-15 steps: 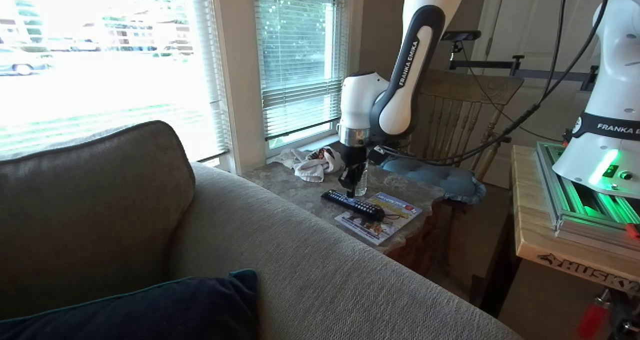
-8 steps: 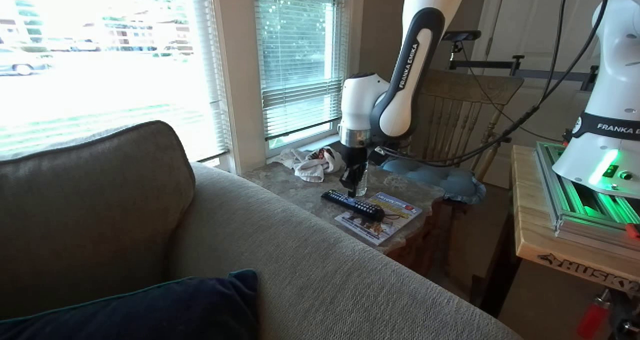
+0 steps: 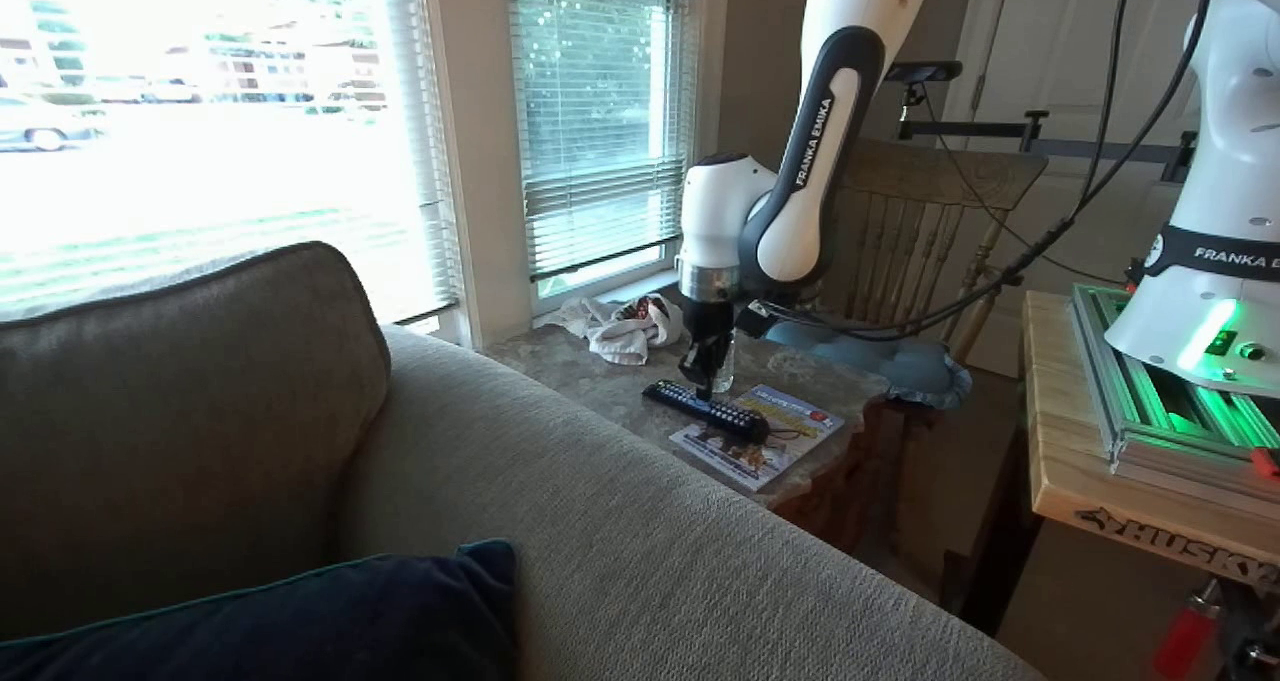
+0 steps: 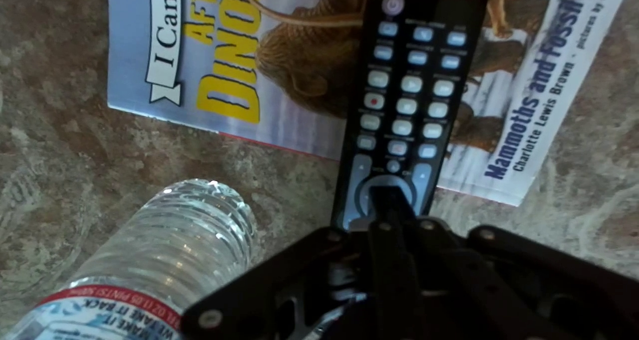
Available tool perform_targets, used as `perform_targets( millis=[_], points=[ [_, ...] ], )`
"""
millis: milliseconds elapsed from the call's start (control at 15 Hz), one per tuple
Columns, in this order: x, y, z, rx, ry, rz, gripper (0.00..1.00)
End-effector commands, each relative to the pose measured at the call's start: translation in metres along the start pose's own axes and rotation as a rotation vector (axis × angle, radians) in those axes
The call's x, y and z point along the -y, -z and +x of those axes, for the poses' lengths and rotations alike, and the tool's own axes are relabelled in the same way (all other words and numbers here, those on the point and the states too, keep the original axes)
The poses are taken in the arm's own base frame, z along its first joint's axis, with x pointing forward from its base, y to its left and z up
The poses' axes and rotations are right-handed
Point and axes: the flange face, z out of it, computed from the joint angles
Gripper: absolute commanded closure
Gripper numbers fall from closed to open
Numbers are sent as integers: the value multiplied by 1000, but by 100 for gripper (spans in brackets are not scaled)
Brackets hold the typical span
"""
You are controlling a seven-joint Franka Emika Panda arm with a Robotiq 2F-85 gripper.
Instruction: Move the remote to the right slightly, then press one button
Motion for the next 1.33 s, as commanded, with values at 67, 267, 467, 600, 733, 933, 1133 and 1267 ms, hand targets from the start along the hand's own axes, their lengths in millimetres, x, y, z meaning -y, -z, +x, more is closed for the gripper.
perform_targets(
  millis=[67,267,467,600,733,933,1133,1267],
  points=[
    [14,-1,0,-2,-3,19,100],
    [15,-2,-1,2,-1,17,100],
    [14,0,0,1,-5,20,100],
    [14,0,1,0,-4,22,100],
    [14,-1,3,3,-7,18,100],
    [14,-2,4,4,-9,14,100],
    [12,-4,5,6,-12,10,100],
    [11,-5,5,7,-15,7,100]
  ],
)
